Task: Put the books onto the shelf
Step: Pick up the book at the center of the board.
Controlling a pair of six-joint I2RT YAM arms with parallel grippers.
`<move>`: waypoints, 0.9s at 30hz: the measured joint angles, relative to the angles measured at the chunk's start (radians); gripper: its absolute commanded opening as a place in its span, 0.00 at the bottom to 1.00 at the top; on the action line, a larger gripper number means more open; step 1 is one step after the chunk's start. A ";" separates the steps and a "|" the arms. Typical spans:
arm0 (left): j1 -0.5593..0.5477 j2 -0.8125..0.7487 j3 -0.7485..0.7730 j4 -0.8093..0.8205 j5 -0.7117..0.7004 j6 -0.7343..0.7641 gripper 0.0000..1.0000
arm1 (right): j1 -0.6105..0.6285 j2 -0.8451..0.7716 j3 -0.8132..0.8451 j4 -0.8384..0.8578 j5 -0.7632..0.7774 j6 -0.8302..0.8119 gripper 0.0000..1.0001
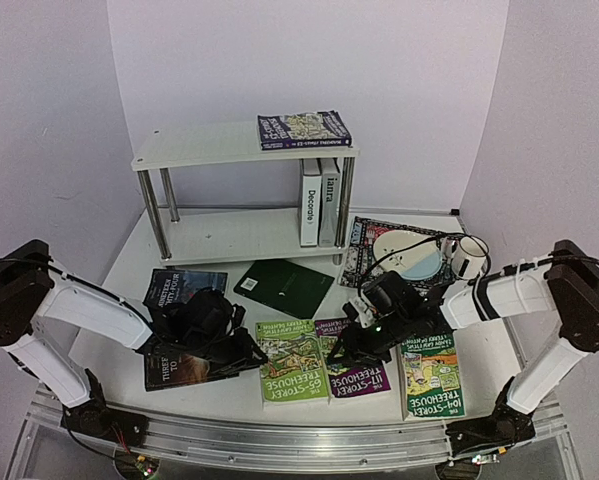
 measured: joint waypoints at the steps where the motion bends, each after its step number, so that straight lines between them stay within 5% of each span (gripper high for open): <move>1: 0.002 0.006 0.000 0.004 0.004 -0.003 0.28 | 0.001 0.002 0.001 0.004 0.000 0.000 0.44; 4: 0.003 0.008 0.000 0.015 0.011 -0.009 0.22 | 0.005 0.004 0.001 0.013 0.002 0.000 0.44; 8: 0.003 0.008 0.000 0.015 0.013 -0.015 0.00 | 0.008 0.005 0.001 0.016 0.006 0.000 0.43; 14: 0.002 -0.015 -0.010 0.026 0.010 -0.025 0.00 | 0.010 0.008 0.001 0.020 0.008 0.000 0.45; 27: 0.048 -0.296 -0.135 0.066 -0.005 -0.044 0.00 | 0.017 -0.011 0.015 0.002 0.011 -0.024 0.68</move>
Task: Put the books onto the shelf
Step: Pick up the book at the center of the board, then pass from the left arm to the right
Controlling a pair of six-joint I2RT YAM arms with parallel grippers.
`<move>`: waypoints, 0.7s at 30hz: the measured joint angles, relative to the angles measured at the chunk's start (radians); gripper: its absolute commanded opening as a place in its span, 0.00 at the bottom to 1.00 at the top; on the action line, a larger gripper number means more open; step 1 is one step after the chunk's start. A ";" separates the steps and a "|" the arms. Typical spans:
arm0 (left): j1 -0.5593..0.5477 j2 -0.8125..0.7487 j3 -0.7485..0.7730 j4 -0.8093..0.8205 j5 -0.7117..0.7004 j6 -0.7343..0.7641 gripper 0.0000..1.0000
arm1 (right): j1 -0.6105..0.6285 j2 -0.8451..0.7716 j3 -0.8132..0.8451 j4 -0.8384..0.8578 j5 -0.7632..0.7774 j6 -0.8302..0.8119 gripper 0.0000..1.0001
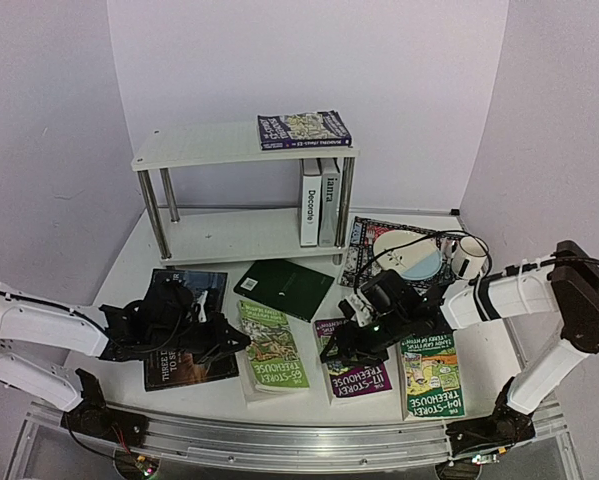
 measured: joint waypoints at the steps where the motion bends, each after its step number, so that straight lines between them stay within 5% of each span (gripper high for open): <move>1: 0.006 -0.022 -0.016 0.000 -0.005 -0.003 0.00 | 0.000 0.000 0.000 0.004 0.000 0.003 0.69; 15: 0.020 -0.225 -0.093 -0.001 -0.008 -0.019 0.00 | 0.029 0.148 0.057 0.272 -0.083 0.160 0.76; 21: 0.020 -0.319 -0.129 -0.001 -0.009 -0.021 0.00 | 0.033 0.180 0.061 0.394 -0.117 0.225 0.66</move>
